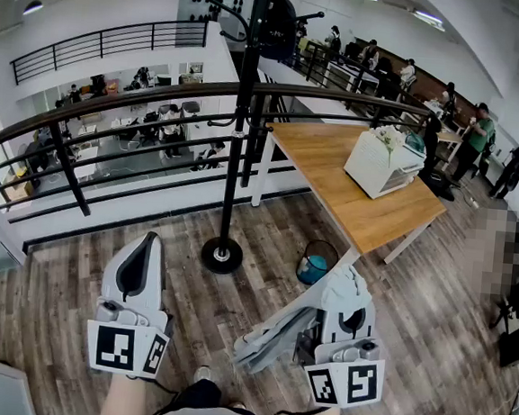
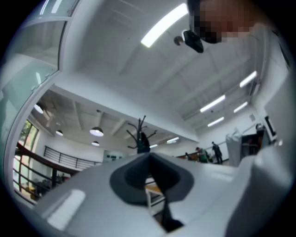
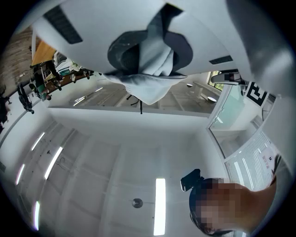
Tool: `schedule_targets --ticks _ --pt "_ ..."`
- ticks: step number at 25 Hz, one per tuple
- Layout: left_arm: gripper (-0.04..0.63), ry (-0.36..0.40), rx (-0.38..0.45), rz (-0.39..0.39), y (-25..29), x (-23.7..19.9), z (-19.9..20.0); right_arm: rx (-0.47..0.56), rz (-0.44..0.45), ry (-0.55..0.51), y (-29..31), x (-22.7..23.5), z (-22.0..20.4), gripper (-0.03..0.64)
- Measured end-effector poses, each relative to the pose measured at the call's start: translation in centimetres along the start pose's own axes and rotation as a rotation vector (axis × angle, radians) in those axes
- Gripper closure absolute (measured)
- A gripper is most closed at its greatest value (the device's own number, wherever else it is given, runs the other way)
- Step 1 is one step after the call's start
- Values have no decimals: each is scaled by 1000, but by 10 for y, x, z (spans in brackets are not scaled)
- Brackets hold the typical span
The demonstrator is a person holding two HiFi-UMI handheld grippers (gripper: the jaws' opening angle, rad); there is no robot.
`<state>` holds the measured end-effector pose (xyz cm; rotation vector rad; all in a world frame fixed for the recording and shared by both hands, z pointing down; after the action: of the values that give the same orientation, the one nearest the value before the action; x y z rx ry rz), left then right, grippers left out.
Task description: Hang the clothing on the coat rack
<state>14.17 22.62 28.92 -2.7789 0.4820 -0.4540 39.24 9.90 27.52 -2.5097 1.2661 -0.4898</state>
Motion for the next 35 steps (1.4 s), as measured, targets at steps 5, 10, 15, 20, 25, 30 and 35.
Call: schedule_targets --ticks 5,10,15,20,25,30,35 --pt "586 1 -7 3 5 -9 -9 1 -6 2 8 -1 -7 611" --pt "586 6 -1 6 16 -21 -15 15 -29 -3 24 2 -10 611" --pt "586 10 7 2 33 -31 -21 31 -54 31 41 13 -12 611" --pt "586 11 18 2 52 -46 -28 45 -53 11 61 9 -13 611" --pt "586 1 30 5 71 -64 -40 60 -54 5 83 6 -20 611" --pt "586 -9 31 -9 90 -84 -57 77 -62 12 107 -1 -30 611" --pt "586 -7 29 -25 97 -87 -63 104 -68 16 111 -2 -26 611"
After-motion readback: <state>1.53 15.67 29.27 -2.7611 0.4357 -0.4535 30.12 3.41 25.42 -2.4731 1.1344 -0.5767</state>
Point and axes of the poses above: the fingertips, and each gripper's own axes: y forward along the fingers, x to its right, z out of its top, the point moved 3 cm from there along -y, backward along the fingers, and after that the axes turned 12 degrees about y, right-handed, at the moved point
